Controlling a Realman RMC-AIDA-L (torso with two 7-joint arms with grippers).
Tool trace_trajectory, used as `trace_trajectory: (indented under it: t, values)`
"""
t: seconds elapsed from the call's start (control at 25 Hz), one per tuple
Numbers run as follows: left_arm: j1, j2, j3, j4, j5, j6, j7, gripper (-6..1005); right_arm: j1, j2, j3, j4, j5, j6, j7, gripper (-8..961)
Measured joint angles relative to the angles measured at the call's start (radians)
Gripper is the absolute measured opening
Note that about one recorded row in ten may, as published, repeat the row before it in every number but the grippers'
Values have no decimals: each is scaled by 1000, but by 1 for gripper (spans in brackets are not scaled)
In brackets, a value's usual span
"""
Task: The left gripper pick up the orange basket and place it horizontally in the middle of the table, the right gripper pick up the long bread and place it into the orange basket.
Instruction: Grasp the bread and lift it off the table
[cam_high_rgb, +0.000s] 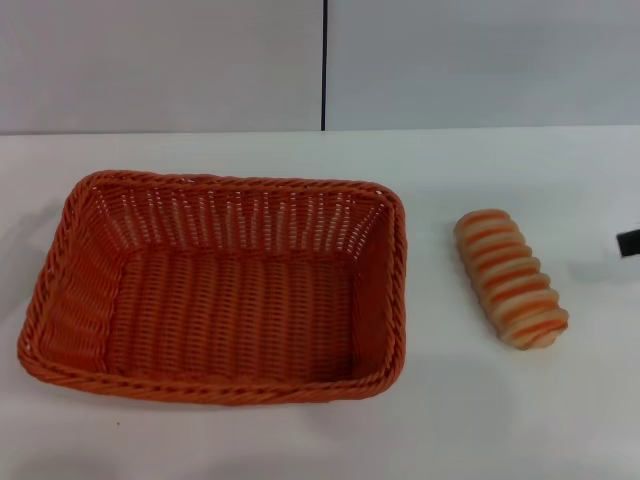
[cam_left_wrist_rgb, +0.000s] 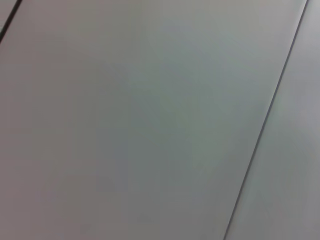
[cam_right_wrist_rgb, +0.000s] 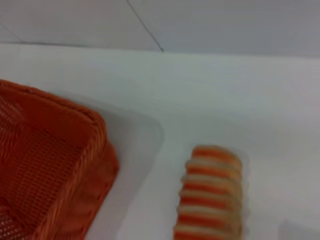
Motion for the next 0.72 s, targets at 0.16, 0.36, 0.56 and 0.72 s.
trace_trajectory:
  t: [0.16, 0.36, 0.56, 0.72]
  values:
    - [6, 1, -1, -9, -1, -4, 19, 760, 17, 4, -38, 126, -23, 47, 6, 614]
    - [5, 1, -2, -10, 0, -1, 24, 760, 23, 17, -77, 233, -26, 118, -3, 613]
    - [5, 1, -3, -10, 2, -1, 24, 759, 31, 20, -96, 299, -25, 171, -4, 612]
    - [6, 1, 0, -11, 4, -2, 24, 759, 36, 21, -103, 357, -24, 214, -22, 611]
